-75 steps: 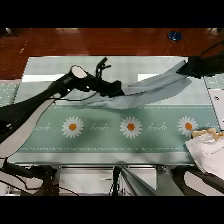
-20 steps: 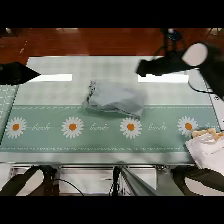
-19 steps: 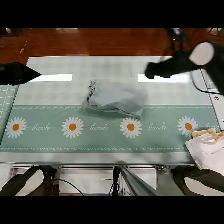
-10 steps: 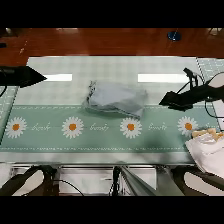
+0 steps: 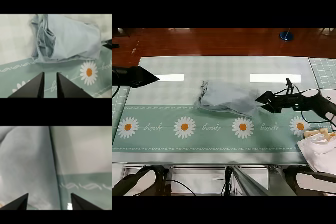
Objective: Fold the shirts.
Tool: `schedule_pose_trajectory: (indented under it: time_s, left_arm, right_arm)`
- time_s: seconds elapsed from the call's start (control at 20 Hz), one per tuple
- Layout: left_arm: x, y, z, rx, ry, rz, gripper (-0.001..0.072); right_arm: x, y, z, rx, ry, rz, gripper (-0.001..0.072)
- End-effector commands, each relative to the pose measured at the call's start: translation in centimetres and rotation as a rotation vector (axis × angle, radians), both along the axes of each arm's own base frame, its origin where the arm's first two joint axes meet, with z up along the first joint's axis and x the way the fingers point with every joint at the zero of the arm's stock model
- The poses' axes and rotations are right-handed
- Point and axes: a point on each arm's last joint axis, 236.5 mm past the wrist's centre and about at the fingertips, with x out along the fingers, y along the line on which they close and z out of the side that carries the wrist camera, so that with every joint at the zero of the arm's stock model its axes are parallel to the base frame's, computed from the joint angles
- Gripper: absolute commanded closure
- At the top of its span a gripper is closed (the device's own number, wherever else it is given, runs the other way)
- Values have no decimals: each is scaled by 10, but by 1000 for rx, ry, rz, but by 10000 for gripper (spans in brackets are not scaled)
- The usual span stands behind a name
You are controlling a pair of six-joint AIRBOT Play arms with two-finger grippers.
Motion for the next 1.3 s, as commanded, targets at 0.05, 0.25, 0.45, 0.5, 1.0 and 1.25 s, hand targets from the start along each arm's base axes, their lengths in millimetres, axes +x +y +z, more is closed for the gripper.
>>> schedule_pose_trajectory:
  time_s: [0.05, 0.25, 0.45, 0.5, 1.0, 1.25]
  left_arm:
    - [-4, -2, -2, -2, 15, -12, 484]
    - [-4, -2, -2, -2, 15, -12, 484]
    - [-4, -1, -2, -1, 15, -12, 485]
    - [-4, -1, -2, -1, 14, -12, 485]
    - [-14, -6, -4, -6, 50, -46, 485]
    - [-13, -5, -4, 17, 18, -79, 485]
  right_arm:
    - [15, 36, -20, 75, 25, -83, 142]
    - [5, 72, -29, 161, 91, -74, 374]
    - [12, 89, 35, 313, -50, 58, 692]
    - [15, 88, 69, 358, -105, 95, 693]
    - [-37, -65, 312, 67, -341, -66, 692]
    - [-120, -168, 327, -259, -162, -287, 692]
